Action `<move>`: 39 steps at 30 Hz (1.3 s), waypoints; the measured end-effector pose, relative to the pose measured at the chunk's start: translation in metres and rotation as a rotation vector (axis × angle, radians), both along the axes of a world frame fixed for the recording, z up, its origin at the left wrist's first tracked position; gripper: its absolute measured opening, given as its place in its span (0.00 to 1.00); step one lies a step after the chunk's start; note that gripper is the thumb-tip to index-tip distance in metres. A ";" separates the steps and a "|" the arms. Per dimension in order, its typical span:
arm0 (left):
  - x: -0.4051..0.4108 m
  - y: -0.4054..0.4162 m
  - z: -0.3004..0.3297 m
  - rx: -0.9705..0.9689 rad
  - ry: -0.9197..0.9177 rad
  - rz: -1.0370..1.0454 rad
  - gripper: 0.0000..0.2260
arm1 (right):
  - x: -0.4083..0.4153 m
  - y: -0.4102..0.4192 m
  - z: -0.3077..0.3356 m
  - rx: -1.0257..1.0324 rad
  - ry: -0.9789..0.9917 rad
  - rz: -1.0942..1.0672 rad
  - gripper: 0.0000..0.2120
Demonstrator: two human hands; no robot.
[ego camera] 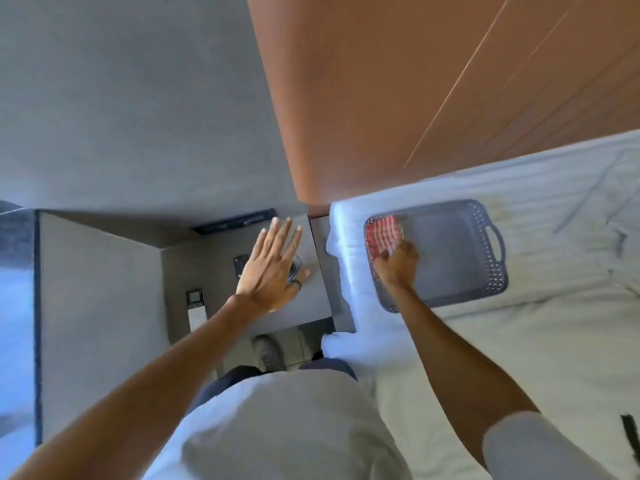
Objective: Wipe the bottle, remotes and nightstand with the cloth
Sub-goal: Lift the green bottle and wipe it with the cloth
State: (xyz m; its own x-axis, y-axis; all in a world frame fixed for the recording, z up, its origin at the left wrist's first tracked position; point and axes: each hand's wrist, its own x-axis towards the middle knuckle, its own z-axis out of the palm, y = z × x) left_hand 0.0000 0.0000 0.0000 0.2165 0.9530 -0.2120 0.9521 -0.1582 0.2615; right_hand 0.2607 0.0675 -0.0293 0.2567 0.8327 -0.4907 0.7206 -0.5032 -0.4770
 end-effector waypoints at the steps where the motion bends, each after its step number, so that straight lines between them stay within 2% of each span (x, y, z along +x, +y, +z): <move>1: 0.003 -0.005 -0.005 -0.062 0.003 -0.001 0.39 | 0.005 0.005 -0.008 -0.048 0.009 -0.067 0.25; 4: -0.003 -0.023 -0.018 -0.126 -0.001 -0.008 0.40 | 0.010 0.023 -0.026 -0.205 0.003 -0.262 0.29; 7: -0.018 -0.037 -0.031 -0.180 0.009 -0.005 0.41 | 0.005 0.039 -0.041 -0.260 0.030 -0.299 0.28; 9: -0.030 -0.042 -0.036 -0.226 -0.003 0.029 0.43 | 0.009 0.044 -0.048 -0.276 0.142 -0.327 0.21; 12: -0.051 -0.049 -0.047 -0.333 -0.075 0.105 0.46 | 0.020 0.047 -0.052 -0.292 0.279 -0.445 0.18; 15: -0.069 -0.040 -0.064 -0.458 -0.152 0.200 0.51 | 0.021 0.050 -0.042 -0.156 0.498 -0.684 0.05; 17: -0.078 -0.031 -0.083 -0.527 -0.229 0.278 0.55 | 0.008 0.046 -0.033 -0.072 0.664 -0.802 0.09; 19: -0.084 -0.021 -0.108 -0.578 -0.310 0.329 0.59 | -0.012 0.032 -0.030 -0.095 0.801 -0.762 0.12; 23: -0.087 -0.003 -0.177 -0.623 -0.452 0.336 0.61 | -0.065 -0.007 -0.057 -0.284 0.915 -0.610 0.09; 27: -0.081 0.015 -0.236 -0.446 -0.593 0.266 0.48 | -0.093 -0.036 -0.108 -0.365 1.035 -0.617 0.09; 29: -0.082 0.023 -0.251 -0.377 -0.721 0.305 0.43 | -0.097 -0.043 -0.124 -0.356 1.016 -0.644 0.09; 30: -0.083 0.026 -0.253 -0.382 -0.841 0.370 0.41 | -0.098 -0.045 -0.128 -0.318 0.963 -0.638 0.10; 32: -0.084 0.024 -0.248 -0.412 -1.115 0.535 0.35 | -0.099 -0.048 -0.130 -0.198 0.754 -0.547 0.10; 34: -0.081 0.021 -0.236 -0.396 -1.283 0.737 0.28 | -0.099 -0.050 -0.124 -0.072 0.536 -0.399 0.12; 37: -0.072 0.017 -0.206 -0.472 -1.519 0.985 0.25 | -0.102 -0.049 -0.099 0.117 0.299 -0.176 0.21; 39: -0.067 0.013 -0.187 -0.574 -1.640 1.028 0.25 | -0.112 -0.049 -0.081 0.237 0.203 -0.020 0.30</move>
State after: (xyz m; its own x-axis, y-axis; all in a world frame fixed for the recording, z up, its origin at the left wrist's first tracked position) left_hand -0.0673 0.0131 -0.1874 0.0080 0.7307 -0.6826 -0.5276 0.5830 0.6179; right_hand 0.1487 0.0183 -0.1105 0.1910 0.9257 -0.3264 0.5899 -0.3740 -0.7156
